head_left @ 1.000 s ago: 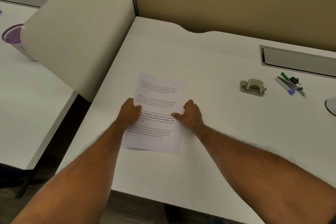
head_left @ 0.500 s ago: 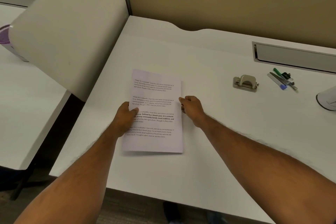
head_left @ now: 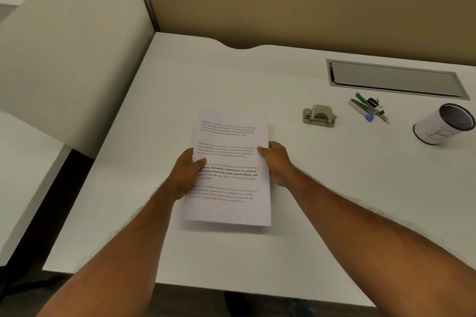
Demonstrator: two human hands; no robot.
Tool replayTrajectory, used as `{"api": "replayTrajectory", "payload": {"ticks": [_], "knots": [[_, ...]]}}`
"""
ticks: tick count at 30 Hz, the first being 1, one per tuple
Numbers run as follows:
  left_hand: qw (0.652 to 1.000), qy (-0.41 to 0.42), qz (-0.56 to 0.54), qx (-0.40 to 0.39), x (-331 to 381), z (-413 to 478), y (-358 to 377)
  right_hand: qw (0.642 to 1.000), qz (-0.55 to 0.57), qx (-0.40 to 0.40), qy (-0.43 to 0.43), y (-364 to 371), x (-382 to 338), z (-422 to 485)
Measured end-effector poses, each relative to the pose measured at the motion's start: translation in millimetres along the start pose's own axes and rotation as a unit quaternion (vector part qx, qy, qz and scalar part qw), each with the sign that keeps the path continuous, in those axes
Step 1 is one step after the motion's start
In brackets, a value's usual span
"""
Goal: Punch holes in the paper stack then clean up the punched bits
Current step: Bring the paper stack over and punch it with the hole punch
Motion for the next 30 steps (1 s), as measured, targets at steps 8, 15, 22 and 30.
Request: {"api": "replayTrajectory", "payload": {"ticks": [8, 15, 22, 30], "knots": [[0.999, 0.011, 0.007, -0.036, 21, -5, 56, 0.998, 0.015, 0.062, -0.030, -62, -1, -7], [0.975, -0.065, -0.153, -0.148, 14, -31, 92, 0.983, 0.128, 0.130, -0.012, -121, 6, -17], [0.882, -0.074, -0.435, -0.163, -1, -66, 153, 0.947, 0.267, 0.176, 0.016, -150, 19, -31], [0.915, -0.092, -0.394, -0.007, -18, -66, 216, 0.925, 0.329, 0.190, 0.012, -176, 32, -39]]}}
Point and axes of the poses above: each hand's wrist, its own z-axis towards the middle knuckle, its own y-axis out of the palm, x = y × z, the point moved 10 cm from there along z, towards the middle knuckle, and after that the axes turned 13 degrees about -y, right-handed, at the moved point
